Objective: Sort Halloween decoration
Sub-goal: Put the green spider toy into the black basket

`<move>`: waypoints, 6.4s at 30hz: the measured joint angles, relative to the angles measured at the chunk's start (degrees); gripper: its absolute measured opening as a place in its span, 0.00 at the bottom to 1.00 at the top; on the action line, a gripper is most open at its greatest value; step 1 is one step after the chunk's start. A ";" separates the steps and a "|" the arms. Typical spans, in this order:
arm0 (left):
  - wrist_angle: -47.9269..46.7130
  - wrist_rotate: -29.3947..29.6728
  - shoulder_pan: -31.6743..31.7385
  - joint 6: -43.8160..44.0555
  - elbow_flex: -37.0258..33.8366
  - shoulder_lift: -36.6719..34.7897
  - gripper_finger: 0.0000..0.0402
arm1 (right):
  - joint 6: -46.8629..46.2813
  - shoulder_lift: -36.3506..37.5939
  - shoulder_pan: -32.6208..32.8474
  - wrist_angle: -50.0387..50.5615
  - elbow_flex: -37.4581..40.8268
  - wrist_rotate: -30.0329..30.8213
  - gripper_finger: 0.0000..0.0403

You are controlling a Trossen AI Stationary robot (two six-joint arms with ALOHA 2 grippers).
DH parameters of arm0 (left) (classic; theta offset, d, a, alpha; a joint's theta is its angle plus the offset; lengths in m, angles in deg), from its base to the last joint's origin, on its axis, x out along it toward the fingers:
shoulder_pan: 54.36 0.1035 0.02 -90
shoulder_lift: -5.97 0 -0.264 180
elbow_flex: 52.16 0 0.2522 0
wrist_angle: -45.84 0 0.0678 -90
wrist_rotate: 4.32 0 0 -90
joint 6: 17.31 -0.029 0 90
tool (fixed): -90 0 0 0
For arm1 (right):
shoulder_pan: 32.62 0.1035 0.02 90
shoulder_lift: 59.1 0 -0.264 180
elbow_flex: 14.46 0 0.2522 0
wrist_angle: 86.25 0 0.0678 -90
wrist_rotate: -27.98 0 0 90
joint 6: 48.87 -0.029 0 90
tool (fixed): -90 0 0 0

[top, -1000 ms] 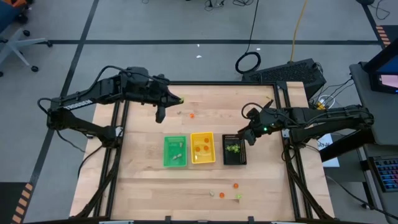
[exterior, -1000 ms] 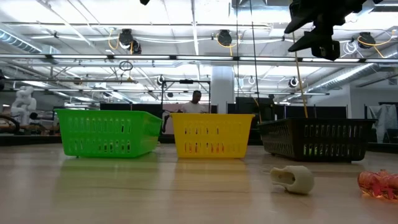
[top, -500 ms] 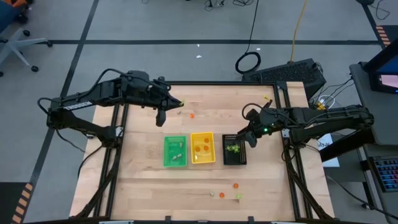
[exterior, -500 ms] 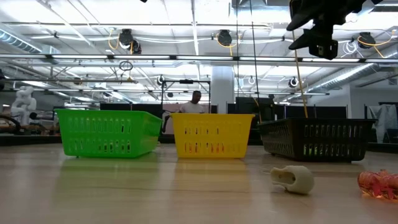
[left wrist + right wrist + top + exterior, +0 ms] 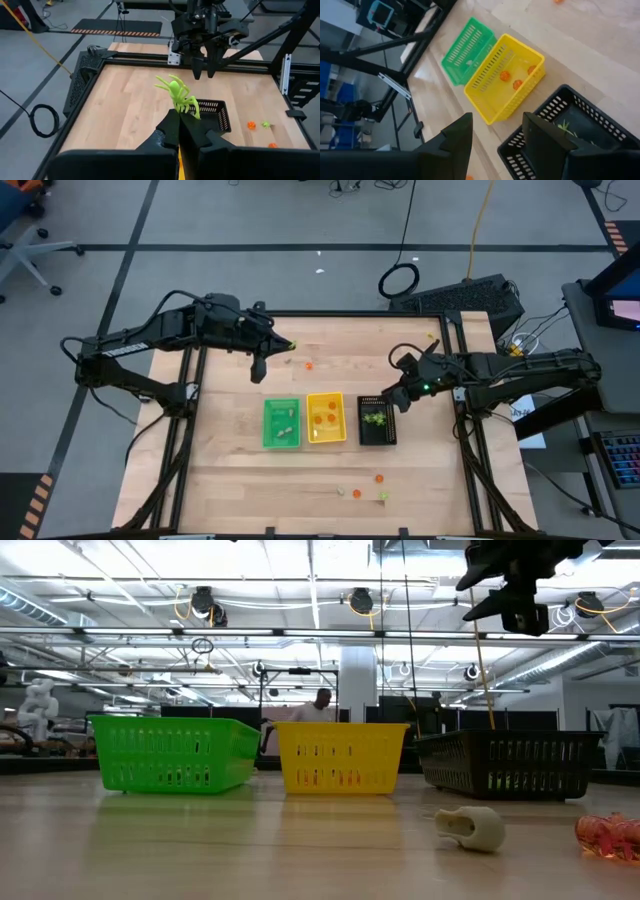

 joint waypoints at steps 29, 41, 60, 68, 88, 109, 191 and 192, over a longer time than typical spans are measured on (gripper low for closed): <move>-9.27 9.88 -6.80 -8.72 -0.02 0.94 0.00 | 19.83 -0.02 0.00 -2.44 0.00 1.79 0.40; -5.58 8.26 -6.80 -8.59 -0.02 0.94 0.00 | 27.48 -0.41 0.02 -23.73 0.00 1.92 0.42; -2.99 -2.07 -8.66 -6.99 -0.02 9.45 0.00 | 47.55 -18.51 0.02 -20.04 -20.77 1.14 0.46; -0.99 -2.07 -9.01 -7.04 0.02 10.86 0.00 | 52.62 -25.05 0.02 -16.92 -26.16 -0.33 0.46; -1.51 -2.07 -9.01 -7.06 0.00 11.02 0.00 | 54.49 -31.98 0.02 -25.81 -26.34 -0.24 0.44; -1.53 -2.05 -9.01 -7.06 0.00 11.02 0.00 | 54.10 -31.95 0.02 -25.43 -26.34 -0.41 0.09; -16.55 4.12 -8.87 5.07 -0.02 4.94 0.44 | 23.99 -8.06 0.00 22.50 -26.32 -3.22 0.00; -16.55 4.13 -8.87 5.09 -0.02 4.94 0.44 | 23.45 -8.34 0.00 23.03 -26.32 -3.21 0.00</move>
